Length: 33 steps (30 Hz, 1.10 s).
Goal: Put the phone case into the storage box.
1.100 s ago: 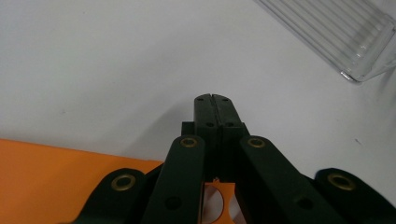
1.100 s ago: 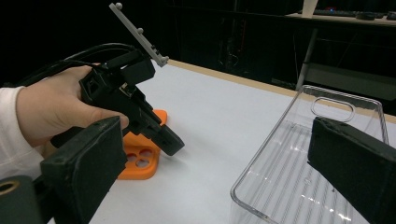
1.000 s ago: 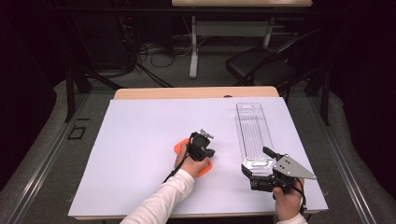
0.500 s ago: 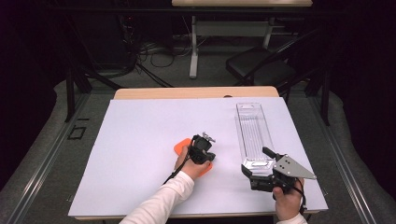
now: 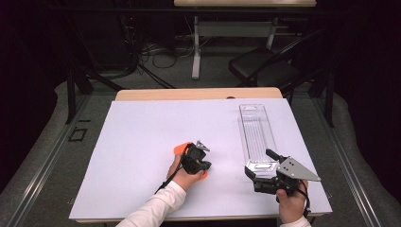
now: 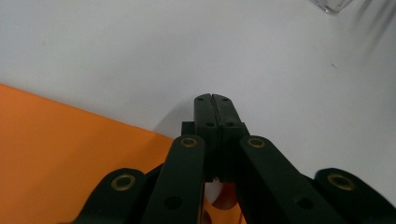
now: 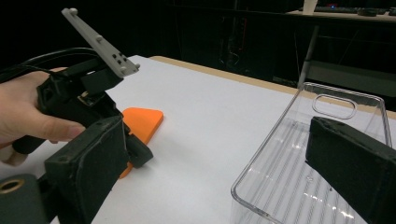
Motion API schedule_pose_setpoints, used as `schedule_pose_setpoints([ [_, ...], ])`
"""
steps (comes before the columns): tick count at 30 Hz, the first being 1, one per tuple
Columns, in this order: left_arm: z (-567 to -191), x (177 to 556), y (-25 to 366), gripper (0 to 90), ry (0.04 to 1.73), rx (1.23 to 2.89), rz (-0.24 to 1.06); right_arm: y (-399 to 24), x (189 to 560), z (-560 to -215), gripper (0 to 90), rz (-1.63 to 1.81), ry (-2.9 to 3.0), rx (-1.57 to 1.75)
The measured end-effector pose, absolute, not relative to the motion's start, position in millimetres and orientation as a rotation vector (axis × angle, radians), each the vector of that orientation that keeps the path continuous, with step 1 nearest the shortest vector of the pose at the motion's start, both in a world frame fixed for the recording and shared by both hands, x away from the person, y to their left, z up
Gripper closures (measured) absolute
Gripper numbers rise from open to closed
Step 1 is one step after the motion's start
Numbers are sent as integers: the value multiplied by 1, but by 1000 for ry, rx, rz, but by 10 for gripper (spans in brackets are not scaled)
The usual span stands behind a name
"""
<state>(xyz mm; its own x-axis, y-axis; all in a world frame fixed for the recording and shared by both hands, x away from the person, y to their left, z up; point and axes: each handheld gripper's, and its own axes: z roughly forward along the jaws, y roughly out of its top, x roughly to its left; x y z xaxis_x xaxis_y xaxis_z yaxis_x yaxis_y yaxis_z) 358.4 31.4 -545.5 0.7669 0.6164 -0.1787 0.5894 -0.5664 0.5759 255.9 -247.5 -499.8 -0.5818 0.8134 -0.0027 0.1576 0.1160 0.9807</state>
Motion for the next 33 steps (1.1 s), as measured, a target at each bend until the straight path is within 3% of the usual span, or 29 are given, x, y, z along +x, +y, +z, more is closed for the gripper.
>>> schedule_pose_setpoints([
  [33, -537, 314, 119, 900, 923, 2362, 104, -249, 255, -500, 52, 1488, 1829, 961],
])
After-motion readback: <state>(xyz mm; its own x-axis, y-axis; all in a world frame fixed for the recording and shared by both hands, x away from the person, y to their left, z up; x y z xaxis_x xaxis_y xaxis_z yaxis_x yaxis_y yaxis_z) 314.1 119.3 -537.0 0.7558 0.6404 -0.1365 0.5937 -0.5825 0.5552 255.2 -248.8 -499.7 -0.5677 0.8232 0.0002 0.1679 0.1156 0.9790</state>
